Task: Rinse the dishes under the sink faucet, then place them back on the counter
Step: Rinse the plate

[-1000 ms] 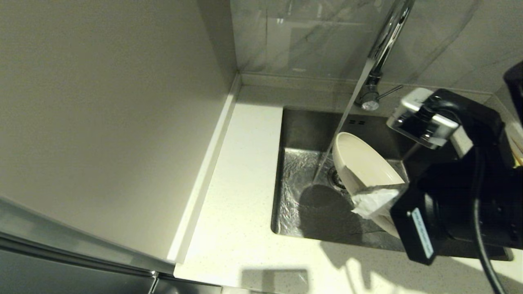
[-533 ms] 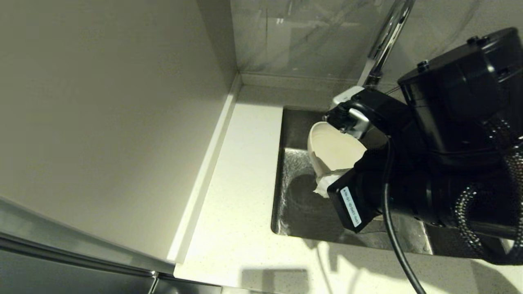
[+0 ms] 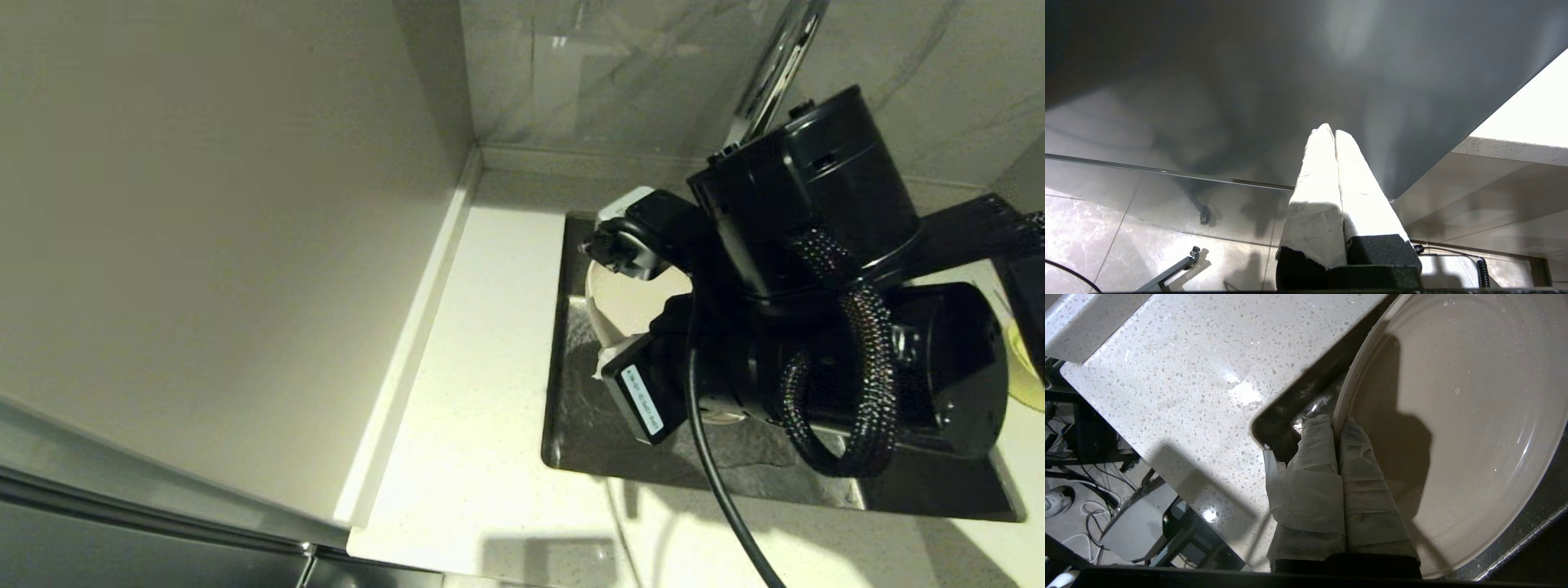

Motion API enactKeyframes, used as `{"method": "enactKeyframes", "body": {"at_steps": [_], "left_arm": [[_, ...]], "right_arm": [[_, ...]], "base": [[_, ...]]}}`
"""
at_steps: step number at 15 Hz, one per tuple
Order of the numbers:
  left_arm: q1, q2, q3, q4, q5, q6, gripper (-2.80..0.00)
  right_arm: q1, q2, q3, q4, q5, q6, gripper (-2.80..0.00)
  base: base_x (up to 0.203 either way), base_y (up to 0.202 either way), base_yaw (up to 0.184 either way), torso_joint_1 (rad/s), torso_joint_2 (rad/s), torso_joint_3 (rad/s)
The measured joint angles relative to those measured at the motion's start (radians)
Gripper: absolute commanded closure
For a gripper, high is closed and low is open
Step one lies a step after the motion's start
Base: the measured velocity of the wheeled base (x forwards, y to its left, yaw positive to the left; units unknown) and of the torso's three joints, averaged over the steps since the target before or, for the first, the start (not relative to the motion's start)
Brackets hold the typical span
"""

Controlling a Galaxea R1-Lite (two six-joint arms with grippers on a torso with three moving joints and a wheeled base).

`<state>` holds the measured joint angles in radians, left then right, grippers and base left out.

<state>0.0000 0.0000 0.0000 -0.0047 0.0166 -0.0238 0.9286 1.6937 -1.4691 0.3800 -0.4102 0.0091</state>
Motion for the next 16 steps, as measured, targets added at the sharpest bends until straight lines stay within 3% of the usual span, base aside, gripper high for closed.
{"method": "enactKeyframes", "body": {"at_steps": [9, 16], "left_arm": [[0.000, 0.000, 0.000, 0.000, 0.000, 0.000, 0.00], [0.000, 0.000, 0.000, 0.000, 0.000, 0.000, 0.00]], "right_arm": [[-0.122, 0.125, -0.093, -0.061, 0.000, 0.006, 0.00], [-0.157, 0.215, -0.177, -0.101, 0.000, 0.005, 0.00]], "base": [[0.000, 0.000, 0.000, 0.000, 0.00, 0.000], [0.000, 0.000, 0.000, 0.000, 0.00, 0.000]]}}
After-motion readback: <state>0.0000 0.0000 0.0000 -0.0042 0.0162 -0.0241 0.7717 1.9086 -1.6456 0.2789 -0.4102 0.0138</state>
